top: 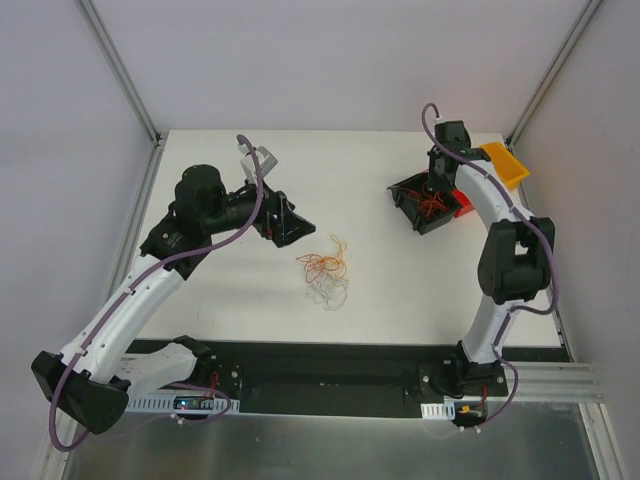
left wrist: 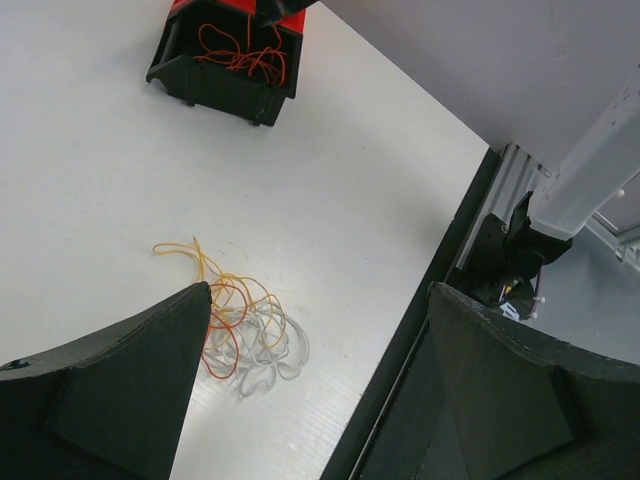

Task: Untangle the cables

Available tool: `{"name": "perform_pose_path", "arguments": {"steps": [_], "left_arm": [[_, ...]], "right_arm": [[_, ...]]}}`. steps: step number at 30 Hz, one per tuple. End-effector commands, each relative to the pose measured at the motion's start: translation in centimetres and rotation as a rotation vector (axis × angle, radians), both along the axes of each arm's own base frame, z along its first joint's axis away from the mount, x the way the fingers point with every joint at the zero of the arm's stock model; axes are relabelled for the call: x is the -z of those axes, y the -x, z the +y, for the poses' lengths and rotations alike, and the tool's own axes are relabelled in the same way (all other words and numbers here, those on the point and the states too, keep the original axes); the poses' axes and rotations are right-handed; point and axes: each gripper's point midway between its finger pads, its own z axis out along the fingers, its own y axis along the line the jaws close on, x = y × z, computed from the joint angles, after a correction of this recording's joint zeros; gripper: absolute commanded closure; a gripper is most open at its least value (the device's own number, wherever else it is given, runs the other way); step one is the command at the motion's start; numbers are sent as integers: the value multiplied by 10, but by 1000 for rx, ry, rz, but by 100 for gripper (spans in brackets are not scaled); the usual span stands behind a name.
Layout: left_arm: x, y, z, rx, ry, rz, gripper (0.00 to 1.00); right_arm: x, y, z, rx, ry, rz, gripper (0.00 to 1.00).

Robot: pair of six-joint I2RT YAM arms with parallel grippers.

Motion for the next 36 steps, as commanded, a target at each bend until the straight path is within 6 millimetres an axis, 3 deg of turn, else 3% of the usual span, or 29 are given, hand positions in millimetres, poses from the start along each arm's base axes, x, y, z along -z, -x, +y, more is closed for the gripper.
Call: {"name": "perform_pose_path", "arguments": {"steps": [1, 7, 12, 15, 22, 27, 30, 33, 36], "left_arm": [[0, -5, 0, 8, 4, -14, 11], [4, -8, -1, 7, 0, 4, 11], [8, -12, 0, 5, 0, 25, 11], [12, -15, 0, -1, -3, 42, 12], [26, -27, 4, -44, -37, 68, 11], [38, -37, 11, -101, -90, 75, 12], [44, -44, 13, -130, -113, 83, 12], [51, -48, 15, -150, -129, 97, 13], [62, -53, 14, -161, -143, 129, 19]], "right_arm": [[25, -9, -5, -8, 42, 70, 99], [68, -11, 0, -30, 35, 187, 99], [71, -12, 2, -32, 32, 215, 99], [53, -12, -1, -27, 45, 205, 91], [-21, 4, 1, -7, 11, 135, 48], [-66, 29, 5, 3, -19, 61, 34], [-81, 50, 41, -88, -63, 19, 29], [-74, 82, 103, -251, -162, -6, 28], [-58, 119, 169, -393, -394, -16, 30]]}}
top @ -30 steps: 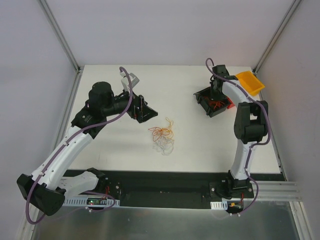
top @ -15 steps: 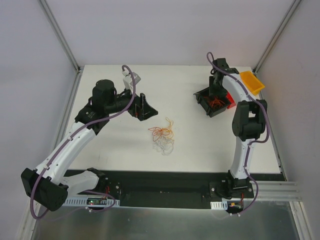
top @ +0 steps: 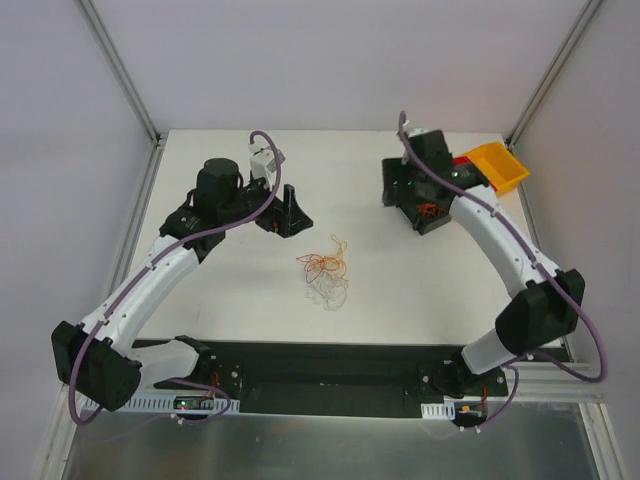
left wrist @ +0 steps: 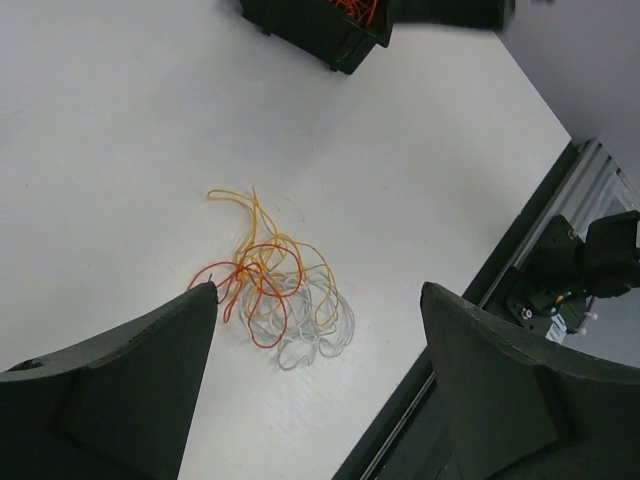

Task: Untangle the cables

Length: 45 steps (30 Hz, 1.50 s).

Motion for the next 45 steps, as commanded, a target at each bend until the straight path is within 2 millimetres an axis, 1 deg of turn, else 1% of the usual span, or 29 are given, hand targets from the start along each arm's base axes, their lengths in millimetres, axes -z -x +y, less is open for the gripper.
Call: {"name": "perform_pose_path", "arguments": {"steps": [1, 3, 4, 5, 6, 7, 8, 10, 11, 13, 15, 16, 18, 19, 22, 24, 25, 28, 31, 33, 36, 38, 40, 42, 43, 45], "left_arm": [[11, -13, 4, -41, -29, 10, 23], [19, -15, 0, -44, -21, 63, 31], [23, -15, -2, -49, -12, 97, 35], [29, -15, -4, -55, -5, 135, 38], [38, -14, -5, -64, -5, 176, 41], [47, -15, -5, -76, -7, 220, 45], [56, -14, -6, -85, -8, 252, 46], [75, -13, -5, -111, -17, 313, 50], [82, -13, -5, -122, -21, 336, 53], [99, -11, -5, -134, -24, 376, 55], [109, -13, -8, -141, -14, 392, 55], [114, -13, -10, -141, -11, 407, 52], [124, -14, -18, -134, -5, 439, 43], [127, -15, -23, -127, -7, 444, 41], [137, -21, -34, -120, -32, 455, 41], [145, -24, -40, -111, -50, 465, 42], [149, -27, -41, -115, -63, 464, 42], [164, -31, -45, -116, -89, 489, 43], [178, -30, -45, -118, -112, 517, 45], [185, -27, -45, -116, -130, 522, 49], [194, -24, -44, -118, -147, 537, 58], [198, -20, -42, -120, -155, 546, 68], [194, -17, -41, -116, -152, 535, 84], [186, -14, -38, -119, -141, 517, 97], [181, -13, -37, -123, -135, 502, 100], [169, -9, -33, -127, -122, 471, 100]], "right_arm": [[23, 61, 101, -243, -335, 45, 30], [37, 89, 133, -336, -432, 44, 32], [43, 100, 141, -352, -472, 46, 34], [52, 110, 148, -360, -510, 59, 36], [69, 124, 151, -355, -552, 106, 38], [74, 130, 158, -353, -609, 124, 40], [82, 139, 162, -351, -649, 153, 42], [87, 146, 171, -361, -720, 155, 44], [91, 150, 171, -360, -728, 162, 45], [92, 151, 170, -363, -730, 153, 45], [95, 147, 166, -341, -708, 138, 45], [96, 143, 166, -327, -701, 135, 45], [102, 136, 166, -288, -695, 162, 45], [102, 133, 169, -283, -705, 180, 45], [108, 128, 178, -281, -724, 238, 48], [113, 128, 183, -276, -738, 265, 51], [117, 127, 185, -277, -737, 267, 52], [130, 126, 186, -267, -725, 291, 52], [138, 128, 184, -259, -715, 309, 52], [143, 130, 183, -255, -710, 318, 52], [148, 131, 182, -251, -705, 327, 52], [150, 134, 181, -249, -701, 334, 52], [153, 137, 178, -243, -696, 343, 52], [158, 141, 175, -235, -686, 361, 52], [162, 140, 171, -240, -657, 342, 56], [166, 142, 170, -246, -649, 342, 56]]}}
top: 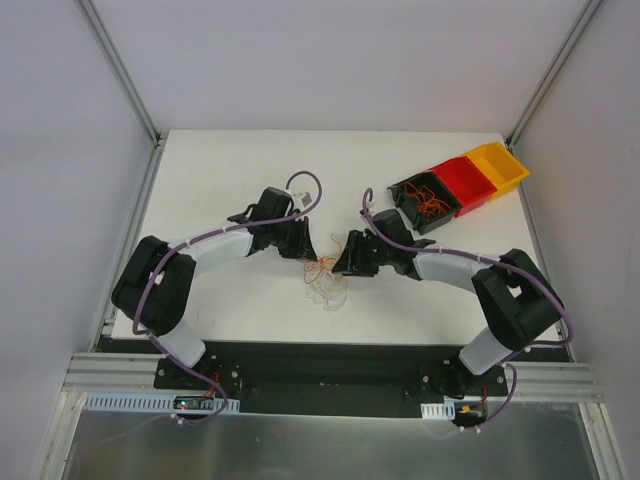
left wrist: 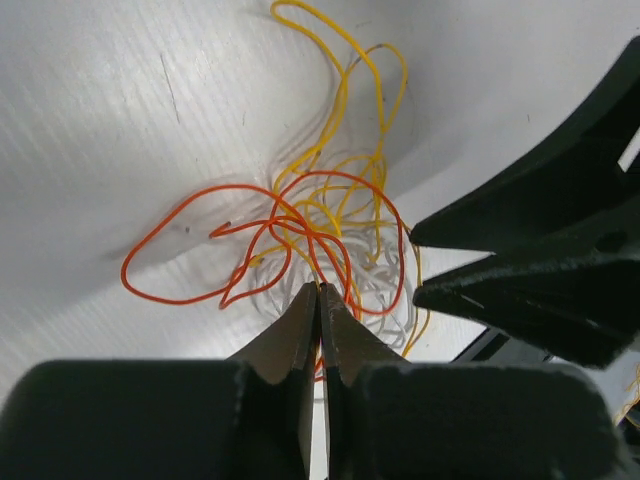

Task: Untangle the cables

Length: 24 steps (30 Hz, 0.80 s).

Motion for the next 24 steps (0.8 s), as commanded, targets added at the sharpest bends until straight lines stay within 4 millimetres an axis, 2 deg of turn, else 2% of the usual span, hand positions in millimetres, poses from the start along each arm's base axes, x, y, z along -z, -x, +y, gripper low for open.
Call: {"name": "perform_pose_path", "arguments": {"steps": [1, 8, 14, 16, 20, 24], "left_arm": [[-39, 4, 3, -7, 40, -115, 100], [-80, 11, 8, -20, 89, -191, 100], [-104, 14, 25, -73, 58, -270, 100], [-115, 15, 29, -85, 62, -297, 100], [-139, 19, 31, -86, 93, -336, 100], [-171, 23, 34, -97, 128, -395, 100]], "right_arm": [[5, 1, -1, -18, 3, -26, 56], [8, 2, 13, -31, -37, 0, 57], [10, 0, -11, -19, 84, -61, 53], [8, -3, -14, -24, 96, -78, 51], [2, -6, 0, -61, 53, -87, 50], [13, -6, 3, -62, 74, -68, 55]]}}
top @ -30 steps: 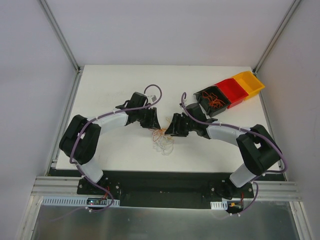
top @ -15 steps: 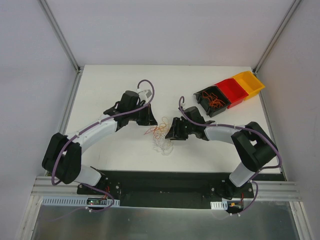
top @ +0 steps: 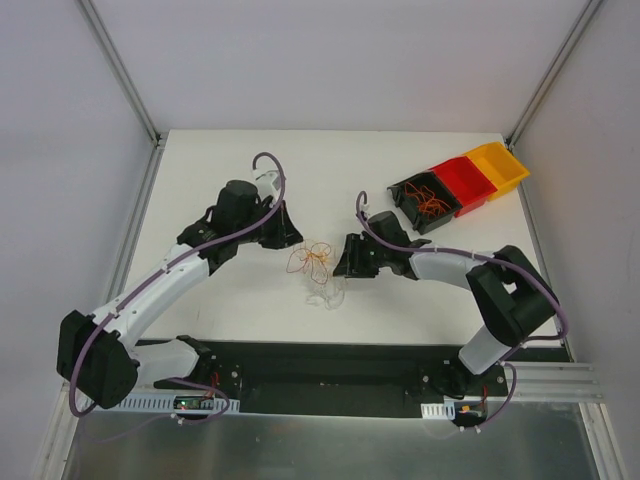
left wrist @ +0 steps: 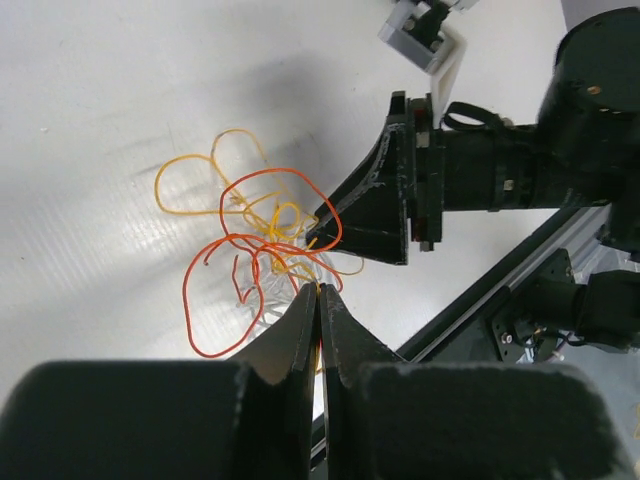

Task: Untangle the cables

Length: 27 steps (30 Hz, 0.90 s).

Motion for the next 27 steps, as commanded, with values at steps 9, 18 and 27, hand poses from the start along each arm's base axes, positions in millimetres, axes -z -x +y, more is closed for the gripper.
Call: {"name": "perform_pose_path", "arguments": {"steps": [9, 18, 27], "left_arm": [[-102, 13, 16, -35, 76, -214, 100], [-230, 39, 26, 6, 206, -476, 100], [-276, 36, 55, -111, 148, -595, 100]], "right_arm": [[4, -5, 5, -26, 36, -42, 91], [19, -13, -42, 72, 287, -96, 100], [-9, -19, -48, 82, 286, -171, 100]]}}
